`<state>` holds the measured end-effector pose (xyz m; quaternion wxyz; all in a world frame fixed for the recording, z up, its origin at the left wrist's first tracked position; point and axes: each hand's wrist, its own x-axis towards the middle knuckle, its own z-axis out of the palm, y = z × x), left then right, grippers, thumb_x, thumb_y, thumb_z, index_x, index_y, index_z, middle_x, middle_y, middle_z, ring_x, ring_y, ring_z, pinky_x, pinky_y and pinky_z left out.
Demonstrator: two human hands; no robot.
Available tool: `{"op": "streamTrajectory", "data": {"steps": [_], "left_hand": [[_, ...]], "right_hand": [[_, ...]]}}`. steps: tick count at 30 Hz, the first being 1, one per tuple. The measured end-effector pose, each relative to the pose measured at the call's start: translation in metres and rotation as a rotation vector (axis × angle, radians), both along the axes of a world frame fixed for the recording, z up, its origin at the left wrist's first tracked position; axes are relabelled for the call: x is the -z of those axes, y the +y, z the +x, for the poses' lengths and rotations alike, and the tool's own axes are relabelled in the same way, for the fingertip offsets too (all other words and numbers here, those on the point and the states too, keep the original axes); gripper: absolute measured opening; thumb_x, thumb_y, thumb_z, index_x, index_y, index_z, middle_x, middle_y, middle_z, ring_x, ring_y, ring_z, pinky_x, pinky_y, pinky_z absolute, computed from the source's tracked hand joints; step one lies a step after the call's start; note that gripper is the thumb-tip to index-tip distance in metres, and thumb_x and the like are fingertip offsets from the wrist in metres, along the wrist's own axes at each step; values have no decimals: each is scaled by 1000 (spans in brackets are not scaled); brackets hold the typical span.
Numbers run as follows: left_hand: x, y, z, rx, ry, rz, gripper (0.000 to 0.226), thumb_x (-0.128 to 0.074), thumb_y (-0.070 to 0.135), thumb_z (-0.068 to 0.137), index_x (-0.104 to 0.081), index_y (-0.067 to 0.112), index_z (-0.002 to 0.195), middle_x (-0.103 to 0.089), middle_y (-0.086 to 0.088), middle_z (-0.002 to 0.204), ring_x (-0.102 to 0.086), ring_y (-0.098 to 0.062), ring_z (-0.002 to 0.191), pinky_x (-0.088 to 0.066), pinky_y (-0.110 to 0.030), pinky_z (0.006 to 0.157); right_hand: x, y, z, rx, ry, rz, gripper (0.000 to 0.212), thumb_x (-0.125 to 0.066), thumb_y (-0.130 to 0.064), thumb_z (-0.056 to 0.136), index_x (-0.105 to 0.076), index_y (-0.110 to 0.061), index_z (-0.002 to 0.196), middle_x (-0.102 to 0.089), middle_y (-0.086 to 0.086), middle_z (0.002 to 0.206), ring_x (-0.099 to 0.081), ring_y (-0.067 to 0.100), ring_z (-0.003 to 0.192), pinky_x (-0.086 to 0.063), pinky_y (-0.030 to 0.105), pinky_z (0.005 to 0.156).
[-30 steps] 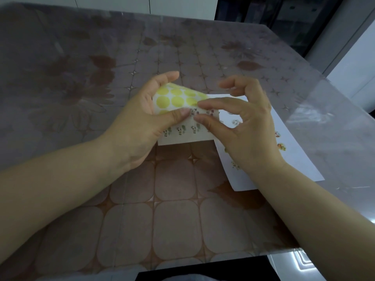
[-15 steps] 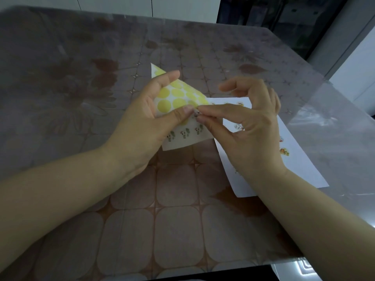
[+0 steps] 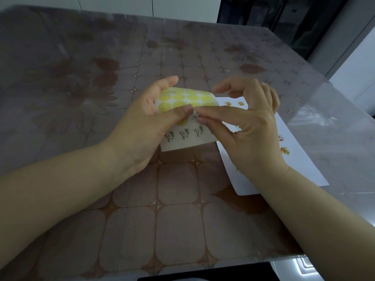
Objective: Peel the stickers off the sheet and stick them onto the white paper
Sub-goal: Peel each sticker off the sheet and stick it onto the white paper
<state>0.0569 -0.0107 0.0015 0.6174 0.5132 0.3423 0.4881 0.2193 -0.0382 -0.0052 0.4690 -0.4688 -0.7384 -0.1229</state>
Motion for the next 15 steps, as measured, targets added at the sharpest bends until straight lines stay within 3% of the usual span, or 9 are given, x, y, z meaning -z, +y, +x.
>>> {"op": "streamTrajectory", "data": {"steps": [4, 7, 11, 15], "left_hand": [[-1, 0, 0, -7, -5, -5, 62, -69, 17, 65, -53, 26, 124, -60, -1, 125, -68, -8, 90, -53, -21, 72], [-2, -1, 1, -9, -26, -6, 61, -67, 16, 67, -52, 25, 125, -59, -1, 126, -68, -7, 89, -53, -20, 71], [-1, -1, 0, 2, -36, -6, 64, -66, 15, 69, -49, 24, 130, -57, -4, 130, -68, -11, 96, -54, -23, 74], [0, 0, 0, -5, -48, -8, 63, -65, 14, 69, -49, 23, 129, -60, -4, 126, -68, -11, 95, -54, -24, 76]], "right_hand": [[0, 1, -1, 36, -71, 73, 9, -69, -26, 85, -76, -27, 91, -64, 6, 102, -53, 23, 91, -30, 42, 90], [1, 1, -3, 38, -77, 91, 11, -68, -23, 85, -75, -26, 93, -65, 5, 101, -50, 19, 91, -31, 42, 90], [1, -1, -4, 6, -17, 5, 13, -64, -26, 86, -74, -27, 94, -62, 2, 102, -47, 15, 92, -31, 40, 90], [0, -3, -1, -49, 149, -179, 14, -63, -34, 82, -66, -37, 95, -49, -15, 107, -49, 9, 97, -38, 47, 93]]}}
